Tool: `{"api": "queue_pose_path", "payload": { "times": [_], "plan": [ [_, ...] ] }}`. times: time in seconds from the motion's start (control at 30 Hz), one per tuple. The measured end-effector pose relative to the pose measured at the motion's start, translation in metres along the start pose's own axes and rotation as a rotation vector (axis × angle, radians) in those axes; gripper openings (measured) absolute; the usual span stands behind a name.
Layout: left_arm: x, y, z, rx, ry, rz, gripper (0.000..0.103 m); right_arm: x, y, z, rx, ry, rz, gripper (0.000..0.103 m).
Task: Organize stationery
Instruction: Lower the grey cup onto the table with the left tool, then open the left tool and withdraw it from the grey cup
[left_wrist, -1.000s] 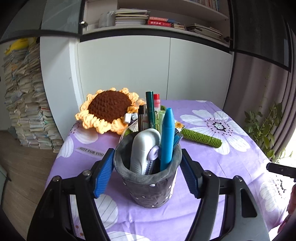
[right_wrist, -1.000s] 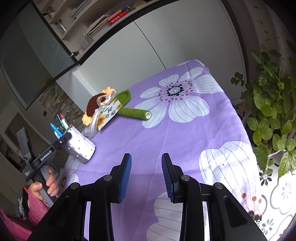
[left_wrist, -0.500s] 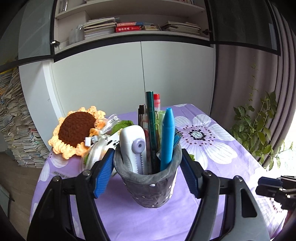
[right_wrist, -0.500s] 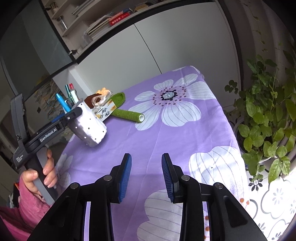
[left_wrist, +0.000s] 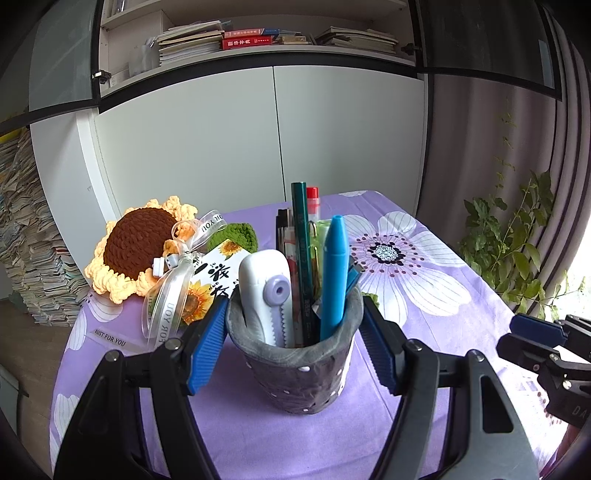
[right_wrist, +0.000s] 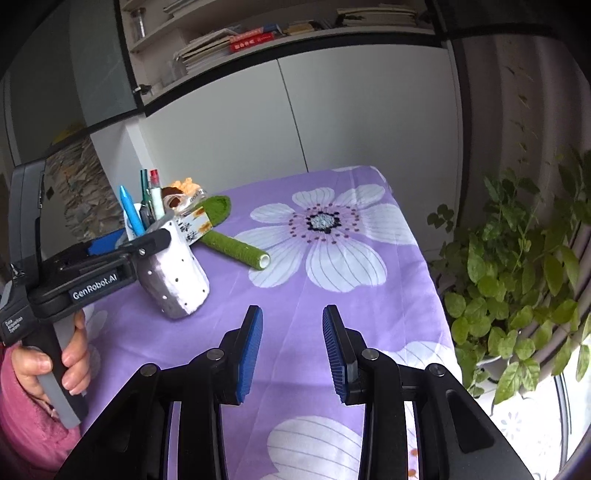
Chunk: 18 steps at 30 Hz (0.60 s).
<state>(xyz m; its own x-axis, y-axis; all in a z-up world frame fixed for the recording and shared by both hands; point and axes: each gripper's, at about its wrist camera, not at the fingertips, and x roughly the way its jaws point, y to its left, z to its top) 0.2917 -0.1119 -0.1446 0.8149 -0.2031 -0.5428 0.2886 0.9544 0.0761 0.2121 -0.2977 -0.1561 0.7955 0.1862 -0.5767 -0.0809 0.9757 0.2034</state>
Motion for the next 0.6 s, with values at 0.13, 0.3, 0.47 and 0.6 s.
{"api": "queue_pose_path", "payload": {
  "times": [0.13,0.3,0.47,0.6],
  "plan": [
    [0.002,0.000,-0.001,-0.006,0.005,-0.001,0.068,0.002,0.023,0.006,-0.065,-0.013,0.030,0.034],
    [0.004,0.001,-0.003,-0.003,0.010,-0.002,0.068,0.005,0.036,0.006,-0.097,-0.019,0.033,0.034],
    [0.004,0.000,-0.003,0.001,0.008,-0.002,0.068,0.006,0.036,0.006,-0.087,-0.018,0.029,0.034],
    [0.004,-0.001,-0.004,0.006,0.006,0.001,0.069,0.008,0.038,0.007,-0.091,-0.014,0.028,0.034]
  ]
}}
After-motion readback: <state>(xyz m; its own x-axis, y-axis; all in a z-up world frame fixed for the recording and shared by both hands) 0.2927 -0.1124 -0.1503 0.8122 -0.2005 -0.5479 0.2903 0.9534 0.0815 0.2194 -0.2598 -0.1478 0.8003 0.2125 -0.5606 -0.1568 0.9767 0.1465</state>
